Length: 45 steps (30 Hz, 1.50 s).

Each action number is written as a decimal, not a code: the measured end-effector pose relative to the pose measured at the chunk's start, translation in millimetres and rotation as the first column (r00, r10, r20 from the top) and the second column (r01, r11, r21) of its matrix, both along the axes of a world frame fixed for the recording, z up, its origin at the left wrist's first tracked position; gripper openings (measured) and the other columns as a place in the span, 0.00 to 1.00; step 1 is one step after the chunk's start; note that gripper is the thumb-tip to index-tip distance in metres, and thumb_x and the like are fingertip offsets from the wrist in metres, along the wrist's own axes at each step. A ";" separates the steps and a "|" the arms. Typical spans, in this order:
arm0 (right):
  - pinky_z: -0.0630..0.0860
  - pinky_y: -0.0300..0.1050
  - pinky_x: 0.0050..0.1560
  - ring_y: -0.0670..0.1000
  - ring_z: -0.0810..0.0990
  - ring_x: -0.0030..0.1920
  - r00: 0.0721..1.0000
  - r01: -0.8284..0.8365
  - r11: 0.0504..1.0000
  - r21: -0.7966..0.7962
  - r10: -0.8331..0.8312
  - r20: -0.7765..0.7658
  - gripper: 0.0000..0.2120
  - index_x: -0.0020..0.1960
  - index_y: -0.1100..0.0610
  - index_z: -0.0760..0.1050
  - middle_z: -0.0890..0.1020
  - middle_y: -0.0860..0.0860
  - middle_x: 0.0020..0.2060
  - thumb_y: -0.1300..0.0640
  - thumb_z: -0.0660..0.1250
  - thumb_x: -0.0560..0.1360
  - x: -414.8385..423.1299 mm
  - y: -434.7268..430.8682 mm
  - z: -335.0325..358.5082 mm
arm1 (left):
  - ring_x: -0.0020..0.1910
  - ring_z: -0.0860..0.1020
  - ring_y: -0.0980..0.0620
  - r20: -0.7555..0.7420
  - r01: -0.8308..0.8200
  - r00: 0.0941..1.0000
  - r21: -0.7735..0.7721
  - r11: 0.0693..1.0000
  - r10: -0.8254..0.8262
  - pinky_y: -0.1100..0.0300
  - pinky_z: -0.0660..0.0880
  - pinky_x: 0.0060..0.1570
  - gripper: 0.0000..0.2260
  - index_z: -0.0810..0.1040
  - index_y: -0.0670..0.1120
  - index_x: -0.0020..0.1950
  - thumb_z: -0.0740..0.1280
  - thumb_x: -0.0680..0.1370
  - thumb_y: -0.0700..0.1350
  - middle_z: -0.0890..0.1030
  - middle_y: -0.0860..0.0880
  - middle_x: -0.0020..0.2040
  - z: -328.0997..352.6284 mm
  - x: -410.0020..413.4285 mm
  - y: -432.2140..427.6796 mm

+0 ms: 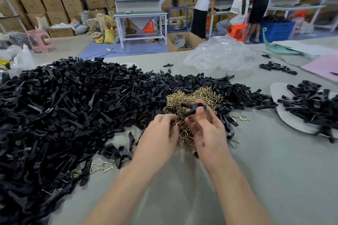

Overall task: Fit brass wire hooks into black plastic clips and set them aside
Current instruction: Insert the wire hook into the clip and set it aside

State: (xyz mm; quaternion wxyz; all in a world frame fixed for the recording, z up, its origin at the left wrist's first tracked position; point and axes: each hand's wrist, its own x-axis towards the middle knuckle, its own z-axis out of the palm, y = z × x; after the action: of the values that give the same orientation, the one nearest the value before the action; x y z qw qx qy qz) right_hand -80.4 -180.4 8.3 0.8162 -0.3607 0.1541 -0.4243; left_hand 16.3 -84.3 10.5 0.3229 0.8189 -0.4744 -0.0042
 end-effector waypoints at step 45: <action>0.83 0.44 0.49 0.54 0.86 0.50 0.876 -0.481 0.870 0.107 0.482 0.013 0.11 0.55 0.60 0.85 0.85 0.60 0.50 0.61 0.69 0.74 10.4 21.8 1.8 | 0.34 0.77 0.63 -0.548 -0.353 0.836 -0.563 0.747 -0.018 0.73 0.72 0.36 0.13 0.83 0.58 0.51 0.69 0.78 0.38 0.82 0.58 0.38 -4.6 -9.1 41.2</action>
State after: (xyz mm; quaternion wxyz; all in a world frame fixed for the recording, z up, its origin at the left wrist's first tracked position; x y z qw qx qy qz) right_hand -70.0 -158.6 10.1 0.9131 -0.3465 0.0876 -0.1961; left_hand 7.2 -43.2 5.9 0.6985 0.6652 -0.2619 -0.0322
